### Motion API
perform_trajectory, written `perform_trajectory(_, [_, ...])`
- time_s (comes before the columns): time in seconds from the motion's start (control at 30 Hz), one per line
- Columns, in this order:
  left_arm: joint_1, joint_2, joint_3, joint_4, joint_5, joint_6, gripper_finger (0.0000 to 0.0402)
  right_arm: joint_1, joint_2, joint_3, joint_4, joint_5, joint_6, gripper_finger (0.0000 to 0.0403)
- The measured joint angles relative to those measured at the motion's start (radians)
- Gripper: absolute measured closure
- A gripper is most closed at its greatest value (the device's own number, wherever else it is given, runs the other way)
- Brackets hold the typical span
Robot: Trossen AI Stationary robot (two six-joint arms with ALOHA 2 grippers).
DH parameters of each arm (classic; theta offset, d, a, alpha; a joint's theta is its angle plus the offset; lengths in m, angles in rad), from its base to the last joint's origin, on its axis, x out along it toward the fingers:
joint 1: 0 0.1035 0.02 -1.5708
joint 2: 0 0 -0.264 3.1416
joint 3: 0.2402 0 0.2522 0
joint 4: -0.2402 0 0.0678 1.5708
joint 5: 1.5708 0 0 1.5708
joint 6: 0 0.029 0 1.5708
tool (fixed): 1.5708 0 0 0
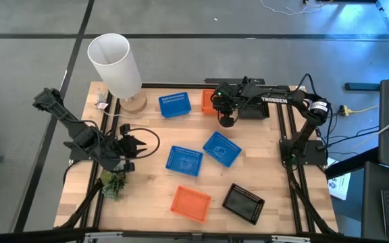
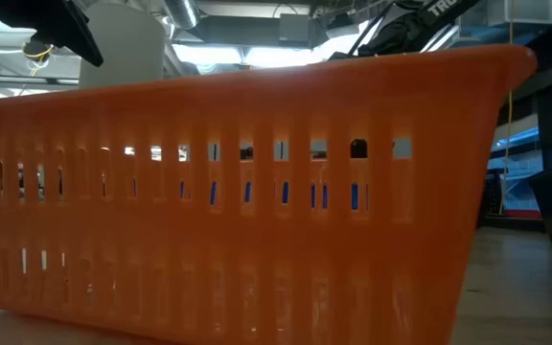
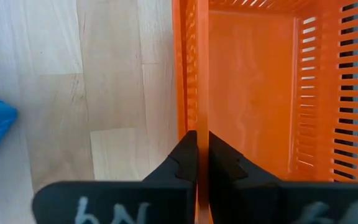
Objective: Stack baskets by color
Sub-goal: Stack the middle orange bin on top of the top orange bin
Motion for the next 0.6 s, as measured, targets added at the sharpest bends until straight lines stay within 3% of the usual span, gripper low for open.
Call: perform_trajectory(0.6, [0.0, 0.0, 0.0, 0.001, 0.061, -0.123, 0.0324, 0.0, 0.0, 0.0, 0.01, 0.001, 0.022, 0.0386])
